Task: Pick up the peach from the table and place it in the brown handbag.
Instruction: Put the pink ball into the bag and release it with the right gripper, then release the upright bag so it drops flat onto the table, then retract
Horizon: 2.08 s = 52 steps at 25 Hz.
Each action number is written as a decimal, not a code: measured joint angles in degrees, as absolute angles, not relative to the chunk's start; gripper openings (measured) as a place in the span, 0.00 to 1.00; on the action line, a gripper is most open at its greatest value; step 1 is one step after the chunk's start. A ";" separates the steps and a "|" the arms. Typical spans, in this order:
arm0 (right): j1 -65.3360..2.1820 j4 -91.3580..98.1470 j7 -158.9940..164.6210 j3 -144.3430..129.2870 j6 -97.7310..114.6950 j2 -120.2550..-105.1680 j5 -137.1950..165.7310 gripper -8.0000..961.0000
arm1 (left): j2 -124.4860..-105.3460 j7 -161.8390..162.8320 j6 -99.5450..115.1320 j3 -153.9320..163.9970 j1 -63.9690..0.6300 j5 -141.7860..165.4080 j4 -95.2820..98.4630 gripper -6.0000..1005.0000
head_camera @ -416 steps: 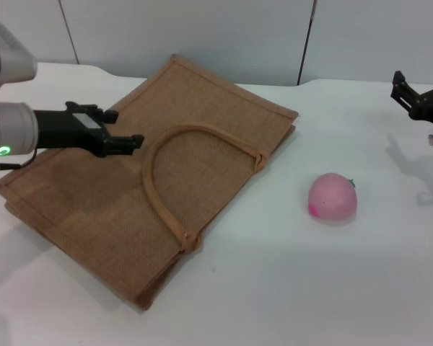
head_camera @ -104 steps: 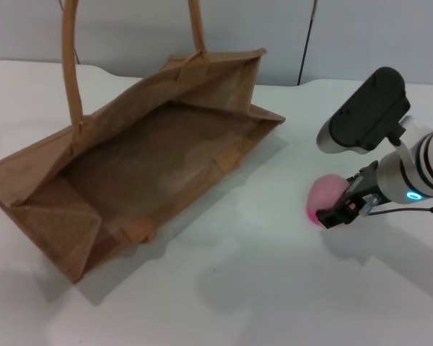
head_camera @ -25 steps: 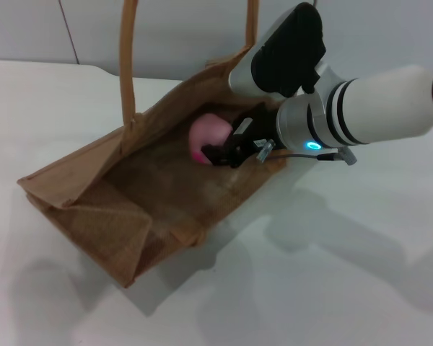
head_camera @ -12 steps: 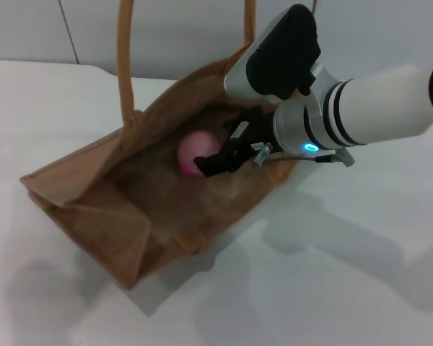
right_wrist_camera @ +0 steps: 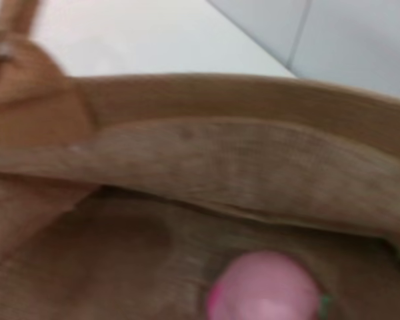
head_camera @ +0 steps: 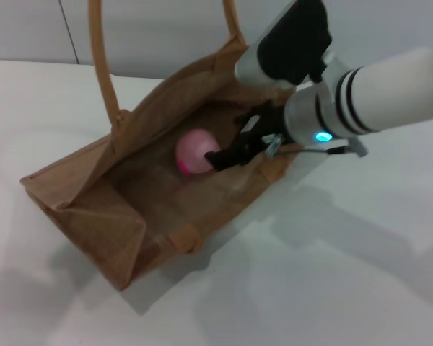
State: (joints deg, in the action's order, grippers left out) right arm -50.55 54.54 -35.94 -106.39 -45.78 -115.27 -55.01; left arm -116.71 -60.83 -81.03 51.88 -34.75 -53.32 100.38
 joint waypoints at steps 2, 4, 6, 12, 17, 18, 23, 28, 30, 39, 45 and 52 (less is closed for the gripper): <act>-50.19 55.29 -35.51 -103.14 -48.23 -115.12 -51.96 0.93 | -116.65 -60.99 -81.07 50.80 -34.20 -53.32 100.25 0.13; -48.19 59.40 -34.92 -96.91 -53.47 -115.38 -45.18 0.93 | -116.62 -61.09 -81.14 49.83 -33.56 -53.28 100.14 0.13; -47.34 61.09 -34.67 -95.51 -54.76 -115.49 -43.31 0.93 | -116.62 -61.20 -81.09 49.03 -33.02 -53.26 100.09 0.13; -42.31 71.23 -31.18 -91.63 -59.82 -115.53 -32.88 0.93 | -116.65 -61.40 -80.86 47.23 -32.25 -51.93 99.46 0.13; -40.90 73.15 -28.07 -92.15 -59.77 -115.71 -22.33 0.93 | -116.72 -61.42 -79.76 47.09 -31.71 -51.12 98.43 0.13; -40.90 73.15 -28.07 -92.15 -59.77 -115.71 -22.33 0.93 | -116.76 -61.42 -79.56 47.10 -31.63 -51.11 98.01 0.13; -38.52 73.12 -24.01 -92.26 -54.39 -115.85 -15.72 0.93 | -116.80 -61.77 -78.54 47.11 -31.09 -51.46 94.91 0.13; -32.11 79.32 -20.46 -93.26 -41.97 -115.94 -15.91 0.93 | -116.93 -62.74 -76.90 47.10 -29.48 -52.63 92.59 0.13; -29.16 81.97 -19.26 -94.65 -36.71 -116.00 -15.93 0.93 | -116.93 -62.87 -76.53 47.11 -29.32 -53.60 91.70 0.13; -23.71 79.62 -16.34 -100.08 -16.22 -115.95 -16.37 0.93 | -116.93 -65.45 -73.86 46.93 -27.05 -59.18 89.27 0.13; -23.24 75.42 -14.25 -100.95 -10.60 -115.93 -16.46 0.93 | -116.99 -69.72 -71.66 46.93 -25.80 -65.46 84.70 0.14; -23.89 73.74 -13.48 -101.02 -10.47 -115.92 -16.53 0.93 | -116.81 -74.64 -69.68 46.86 -27.28 -69.37 78.47 0.18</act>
State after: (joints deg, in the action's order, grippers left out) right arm -23.89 73.74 -13.48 -101.02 -10.47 -115.92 -16.53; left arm -116.81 -74.64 -69.68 46.86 -27.28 -69.37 78.47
